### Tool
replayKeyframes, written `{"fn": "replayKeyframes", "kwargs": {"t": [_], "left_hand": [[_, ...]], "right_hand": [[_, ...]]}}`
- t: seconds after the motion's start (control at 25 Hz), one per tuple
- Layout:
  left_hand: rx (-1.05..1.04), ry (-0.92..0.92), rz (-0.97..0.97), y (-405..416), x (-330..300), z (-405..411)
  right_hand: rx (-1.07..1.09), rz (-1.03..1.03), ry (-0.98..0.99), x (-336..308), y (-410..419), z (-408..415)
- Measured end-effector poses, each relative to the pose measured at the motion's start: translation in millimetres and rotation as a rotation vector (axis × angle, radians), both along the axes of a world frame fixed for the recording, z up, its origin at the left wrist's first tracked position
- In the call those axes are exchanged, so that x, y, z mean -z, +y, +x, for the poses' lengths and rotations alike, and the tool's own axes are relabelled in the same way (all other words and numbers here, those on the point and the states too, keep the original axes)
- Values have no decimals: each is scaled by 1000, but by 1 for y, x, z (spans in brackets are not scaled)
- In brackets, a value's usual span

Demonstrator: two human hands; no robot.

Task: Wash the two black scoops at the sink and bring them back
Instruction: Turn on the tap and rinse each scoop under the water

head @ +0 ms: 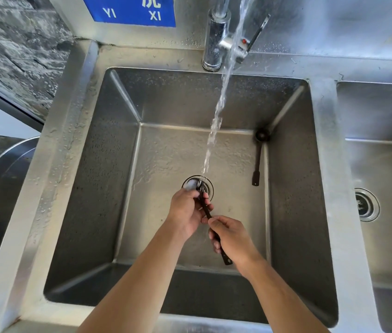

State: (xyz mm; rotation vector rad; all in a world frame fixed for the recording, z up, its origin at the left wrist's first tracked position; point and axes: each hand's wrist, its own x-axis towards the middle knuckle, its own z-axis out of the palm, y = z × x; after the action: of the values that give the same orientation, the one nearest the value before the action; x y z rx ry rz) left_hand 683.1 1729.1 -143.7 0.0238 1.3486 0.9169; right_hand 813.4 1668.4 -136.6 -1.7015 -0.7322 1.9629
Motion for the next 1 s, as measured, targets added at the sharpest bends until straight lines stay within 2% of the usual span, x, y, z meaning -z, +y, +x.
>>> {"fn": "replayKeyframes", "kwargs": {"t": [0.08, 0.2, 0.36, 0.52, 0.6, 0.72, 0.76, 0.8, 1.0], "left_hand": [[-25, -39, 6, 1, 0, 2], [-66, 16, 12, 2, 2, 8], [-41, -6, 21, 2, 0, 9], [3, -48, 29, 4, -4, 6], [40, 44, 30, 6, -2, 7], [141, 336, 38, 9, 5, 10], [151, 369, 42, 9, 5, 11], [149, 343, 44, 9, 5, 12], [1, -62, 38, 12, 1, 8]], "right_hand": [[5, 0, -6, 0, 2, 0], [15, -11, 10, -1, 1, 1], [81, -35, 59, -4, 0, 2], [83, -45, 23, -5, 3, 6], [69, -41, 14, -6, 4, 7], [68, -55, 22, -7, 4, 7], [68, -62, 22, -7, 5, 8], [64, -69, 18, -7, 6, 9], [5, -59, -70, -6, 8, 16]]}}
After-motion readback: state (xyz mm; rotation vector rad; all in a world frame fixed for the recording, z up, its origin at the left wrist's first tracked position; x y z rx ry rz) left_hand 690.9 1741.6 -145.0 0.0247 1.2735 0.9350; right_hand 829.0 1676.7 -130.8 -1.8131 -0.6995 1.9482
